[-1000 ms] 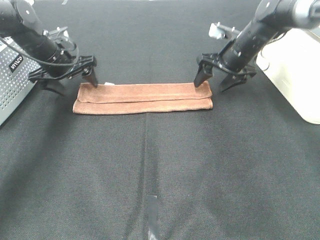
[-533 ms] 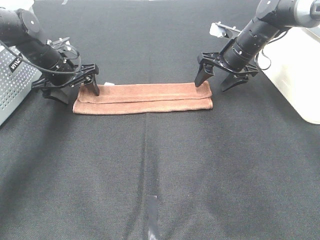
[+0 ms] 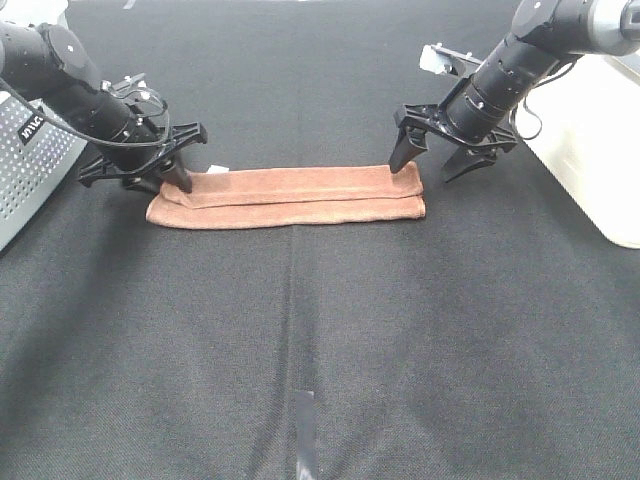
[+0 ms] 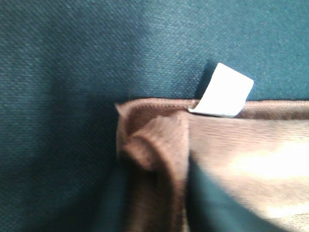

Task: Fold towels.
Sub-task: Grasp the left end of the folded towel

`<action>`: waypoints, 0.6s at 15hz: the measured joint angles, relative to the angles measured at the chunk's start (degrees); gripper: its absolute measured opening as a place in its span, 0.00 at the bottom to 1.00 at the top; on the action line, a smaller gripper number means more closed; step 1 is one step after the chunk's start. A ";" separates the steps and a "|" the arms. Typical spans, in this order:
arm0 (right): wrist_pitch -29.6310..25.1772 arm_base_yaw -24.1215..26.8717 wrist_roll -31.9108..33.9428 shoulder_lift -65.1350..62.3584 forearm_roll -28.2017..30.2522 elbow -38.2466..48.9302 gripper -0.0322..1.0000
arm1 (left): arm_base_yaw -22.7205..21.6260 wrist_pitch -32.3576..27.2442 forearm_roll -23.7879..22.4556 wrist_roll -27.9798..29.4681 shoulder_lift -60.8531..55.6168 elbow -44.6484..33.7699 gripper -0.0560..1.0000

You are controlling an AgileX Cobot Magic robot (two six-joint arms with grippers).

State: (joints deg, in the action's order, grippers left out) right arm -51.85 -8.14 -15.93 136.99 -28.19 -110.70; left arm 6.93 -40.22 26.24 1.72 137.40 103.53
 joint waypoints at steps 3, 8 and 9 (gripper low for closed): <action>0.00 0.00 0.00 0.00 0.00 0.00 0.79 | 0.11 -1.95 -2.41 2.23 -0.06 0.00 0.09; -0.34 0.00 0.23 0.00 0.00 0.00 0.79 | 0.11 -5.16 -10.83 3.50 -3.90 0.40 0.09; -0.46 0.00 0.23 0.00 0.00 0.00 0.79 | 0.11 -5.21 -11.97 3.67 -5.56 0.74 0.09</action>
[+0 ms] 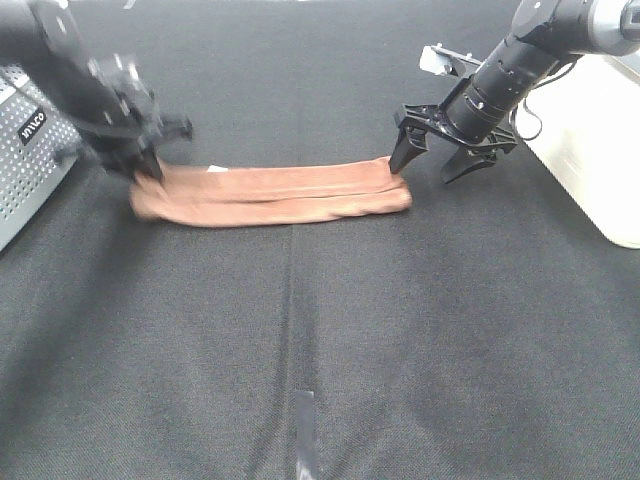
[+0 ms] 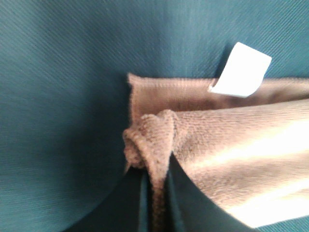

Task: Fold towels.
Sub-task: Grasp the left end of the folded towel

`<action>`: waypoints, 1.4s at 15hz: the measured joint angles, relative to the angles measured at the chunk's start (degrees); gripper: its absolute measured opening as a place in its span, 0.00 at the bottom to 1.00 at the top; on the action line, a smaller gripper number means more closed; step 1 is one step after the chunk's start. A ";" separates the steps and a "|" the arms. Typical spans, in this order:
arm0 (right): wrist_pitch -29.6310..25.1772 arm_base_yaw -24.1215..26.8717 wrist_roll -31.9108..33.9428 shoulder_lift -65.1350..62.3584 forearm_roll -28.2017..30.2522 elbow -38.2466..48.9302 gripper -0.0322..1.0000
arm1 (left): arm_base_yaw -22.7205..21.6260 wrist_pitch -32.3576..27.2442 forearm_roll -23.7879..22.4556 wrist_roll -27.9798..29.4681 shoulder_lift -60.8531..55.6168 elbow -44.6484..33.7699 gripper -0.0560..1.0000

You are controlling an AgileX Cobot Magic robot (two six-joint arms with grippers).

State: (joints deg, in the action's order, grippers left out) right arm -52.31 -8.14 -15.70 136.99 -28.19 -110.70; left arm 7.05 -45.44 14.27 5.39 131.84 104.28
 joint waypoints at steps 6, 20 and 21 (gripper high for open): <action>-0.46 0.00 0.00 0.00 0.00 0.00 0.79 | 0.00 -0.57 2.01 0.00 1.83 0.11 0.14; -0.46 0.00 0.00 0.00 0.46 0.00 0.79 | 0.17 3.72 3.61 0.00 5.96 0.23 0.70; -0.46 0.00 0.00 0.00 0.52 0.00 0.79 | 0.29 4.18 4.01 0.00 6.19 0.23 0.57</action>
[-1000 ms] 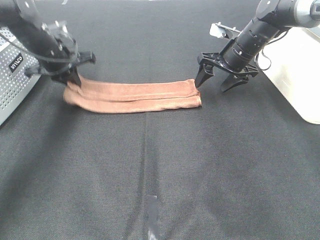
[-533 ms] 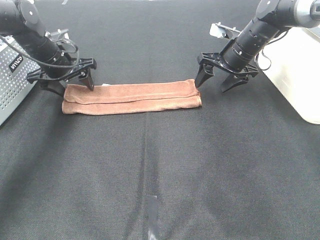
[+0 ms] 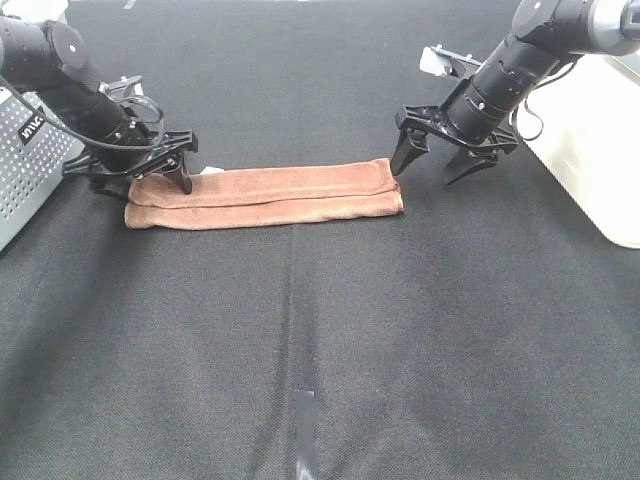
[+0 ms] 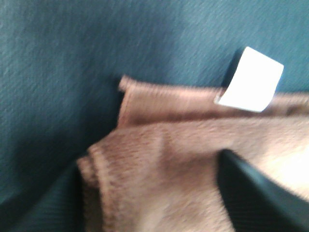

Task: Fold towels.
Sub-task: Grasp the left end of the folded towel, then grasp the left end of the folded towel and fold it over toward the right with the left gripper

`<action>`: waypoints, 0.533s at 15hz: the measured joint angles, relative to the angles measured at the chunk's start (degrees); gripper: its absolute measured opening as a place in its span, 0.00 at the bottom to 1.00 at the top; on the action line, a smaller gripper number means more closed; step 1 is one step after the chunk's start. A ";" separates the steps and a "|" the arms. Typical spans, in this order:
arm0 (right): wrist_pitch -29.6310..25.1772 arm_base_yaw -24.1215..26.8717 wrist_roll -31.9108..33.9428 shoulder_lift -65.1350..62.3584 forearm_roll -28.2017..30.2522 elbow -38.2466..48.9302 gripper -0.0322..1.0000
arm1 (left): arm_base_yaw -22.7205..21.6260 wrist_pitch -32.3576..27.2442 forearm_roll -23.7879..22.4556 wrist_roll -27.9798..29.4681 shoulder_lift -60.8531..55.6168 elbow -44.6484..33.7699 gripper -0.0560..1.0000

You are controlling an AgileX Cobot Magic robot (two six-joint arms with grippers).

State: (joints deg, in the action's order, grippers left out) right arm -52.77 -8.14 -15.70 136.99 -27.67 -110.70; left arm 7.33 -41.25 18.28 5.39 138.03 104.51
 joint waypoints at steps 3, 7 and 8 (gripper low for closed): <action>0.00 0.00 0.00 0.00 0.23 0.00 0.79 | 0.40 0.52 0.92 0.00 0.34 0.00 0.31; 0.00 0.00 0.00 0.00 0.40 0.00 0.79 | 0.63 0.17 1.09 0.00 0.17 0.06 0.12; 0.00 0.00 0.00 0.00 0.40 0.00 0.79 | 0.69 -1.32 -0.69 0.00 -0.74 0.06 0.12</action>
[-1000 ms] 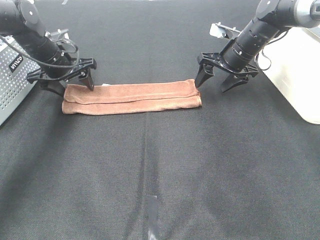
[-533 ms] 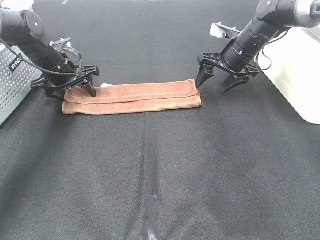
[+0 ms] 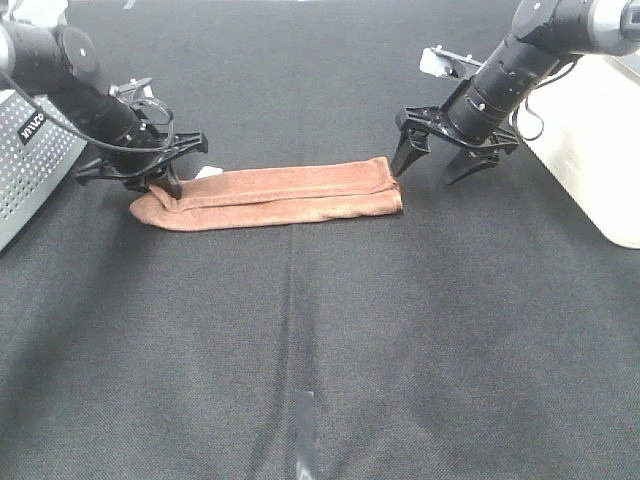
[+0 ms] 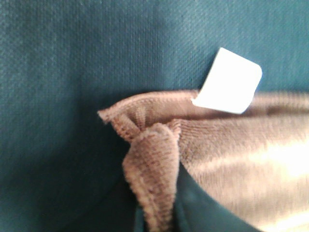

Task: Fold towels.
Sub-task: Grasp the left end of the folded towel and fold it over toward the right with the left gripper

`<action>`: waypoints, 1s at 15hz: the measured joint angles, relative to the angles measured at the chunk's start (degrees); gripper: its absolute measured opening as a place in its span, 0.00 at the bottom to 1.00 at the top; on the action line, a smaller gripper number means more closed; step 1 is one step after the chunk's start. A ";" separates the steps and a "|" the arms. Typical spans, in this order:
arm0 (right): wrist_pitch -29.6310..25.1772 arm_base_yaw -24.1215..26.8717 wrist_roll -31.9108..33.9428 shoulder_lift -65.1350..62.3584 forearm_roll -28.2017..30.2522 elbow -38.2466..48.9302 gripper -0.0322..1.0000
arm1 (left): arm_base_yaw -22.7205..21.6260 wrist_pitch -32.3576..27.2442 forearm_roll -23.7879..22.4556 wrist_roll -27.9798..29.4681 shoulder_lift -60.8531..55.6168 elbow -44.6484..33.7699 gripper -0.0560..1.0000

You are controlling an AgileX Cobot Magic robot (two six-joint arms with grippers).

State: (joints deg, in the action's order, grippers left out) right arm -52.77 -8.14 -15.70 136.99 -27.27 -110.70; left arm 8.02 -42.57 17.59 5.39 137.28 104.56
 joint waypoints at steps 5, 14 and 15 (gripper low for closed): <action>-0.06 0.00 0.00 0.00 0.00 0.00 0.79 | 0.11 -9.97 -8.88 3.61 -4.70 5.16 0.12; -1.95 0.00 0.00 0.00 0.00 0.00 0.79 | 10.71 -6.25 3.27 3.67 -3.72 11.86 0.12; -2.69 0.00 0.00 0.00 0.00 0.00 0.79 | 12.03 -4.07 4.87 3.67 -2.69 11.86 0.12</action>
State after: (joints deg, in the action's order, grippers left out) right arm -55.46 -8.14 -15.70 136.99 -27.27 -110.70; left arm 20.05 -46.64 22.46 9.05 134.59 116.43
